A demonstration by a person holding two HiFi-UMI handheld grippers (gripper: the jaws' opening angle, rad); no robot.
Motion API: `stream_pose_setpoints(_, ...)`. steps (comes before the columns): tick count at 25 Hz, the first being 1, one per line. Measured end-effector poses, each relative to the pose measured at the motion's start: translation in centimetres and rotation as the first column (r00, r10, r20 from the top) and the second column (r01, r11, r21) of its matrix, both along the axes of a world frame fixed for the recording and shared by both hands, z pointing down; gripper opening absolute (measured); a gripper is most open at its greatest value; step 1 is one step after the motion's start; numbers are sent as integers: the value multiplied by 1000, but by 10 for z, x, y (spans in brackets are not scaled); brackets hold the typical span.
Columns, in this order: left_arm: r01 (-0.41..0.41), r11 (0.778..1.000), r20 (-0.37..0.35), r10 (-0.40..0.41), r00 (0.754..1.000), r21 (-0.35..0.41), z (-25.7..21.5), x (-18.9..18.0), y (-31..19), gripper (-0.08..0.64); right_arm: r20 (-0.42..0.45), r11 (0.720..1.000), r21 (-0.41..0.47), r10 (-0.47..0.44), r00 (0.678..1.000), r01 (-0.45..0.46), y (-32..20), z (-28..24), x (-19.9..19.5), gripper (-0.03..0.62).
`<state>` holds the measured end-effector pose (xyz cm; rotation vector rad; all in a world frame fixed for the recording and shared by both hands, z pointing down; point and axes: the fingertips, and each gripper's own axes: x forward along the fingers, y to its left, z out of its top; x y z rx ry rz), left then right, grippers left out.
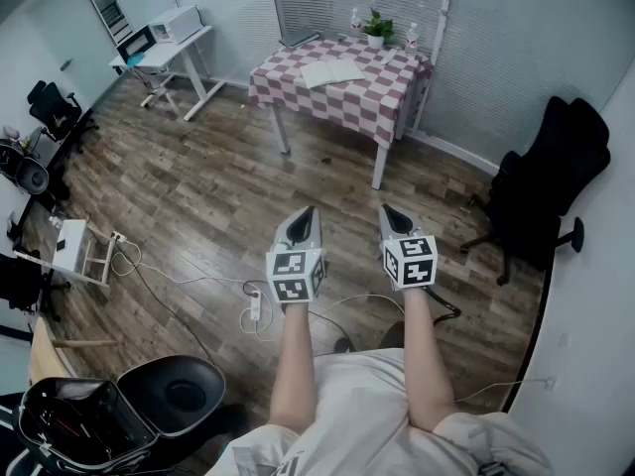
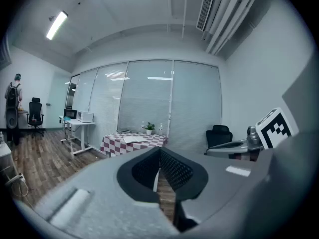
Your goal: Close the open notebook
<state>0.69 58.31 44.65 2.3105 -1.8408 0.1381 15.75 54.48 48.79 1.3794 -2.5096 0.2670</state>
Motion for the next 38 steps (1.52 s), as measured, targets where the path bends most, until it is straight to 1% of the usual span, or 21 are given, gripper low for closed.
stream_pose_setpoints(3,5,1000,-16,-5,1000,7,1,-10,-3,8,2,1000,11,-4,1000,4,-2,-1,-4,0)
stream_pose_setpoints(6,24,1000,-40,-24,999,-1,5,-20,-3,8,12,1000,15,-6,1000,6,-5,-1,-5,0)
stream_pose_setpoints(9,31,999,-28,-31,999,-12,9,-26,-7,8,24,1000,4,6,1000,-6,-17,-2,0,0)
stream_pose_setpoints(11,46,999,-25,-46,999,-9,9,-33,-15,8,32,1000,26,11,999,-12,-29,-4,1,0)
stream_pose_setpoints(15,72,997,-9,-73,997,-10,16,-48,-39,8,125,997,68,-48,991,39,-55,-5,-13,0)
stream_pose_setpoints(18,70,997,27,-69,997,-15,12,-59,-72,8,205,995,52,-92,974,83,-88,-9,-31,0)
stream_pose_setpoints(20,58,998,38,-58,998,-5,1,-63,-97,8,253,996,26,-92,963,88,-111,-13,-40,0)
stream_pose_setpoints(21,54,999,33,-55,998,3,-4,-66,-110,8,264,996,14,-90,960,90,-123,-14,-45,0)
stream_pose_setpoints(25,59,998,9,-59,998,5,-12,-77,-163,8,247,995,-9,-94,964,100,-179,-11,-61,0)
stream_pose_setpoints(29,26,999,29,-25,999,-25,-12,-78,-209,8,307,991,-64,-96,947,121,-231,-16,-69,0)
stream_pose_setpoints(31,27,999,28,-26,999,-31,-15,-84,-232,8,317,989,-72,-104,943,133,-252,-17,-74,0)
stream_pose_setpoints(36,21,999,32,-20,999,-30,-18,-89,-288,8,302,986,-73,-119,946,147,-304,-16,-82,0)
stream_pose_setpoints(38,17,999,39,-16,999,-29,-17,-91,-310,8,271,984,-55,-147,951,167,-324,-16,-87,0)
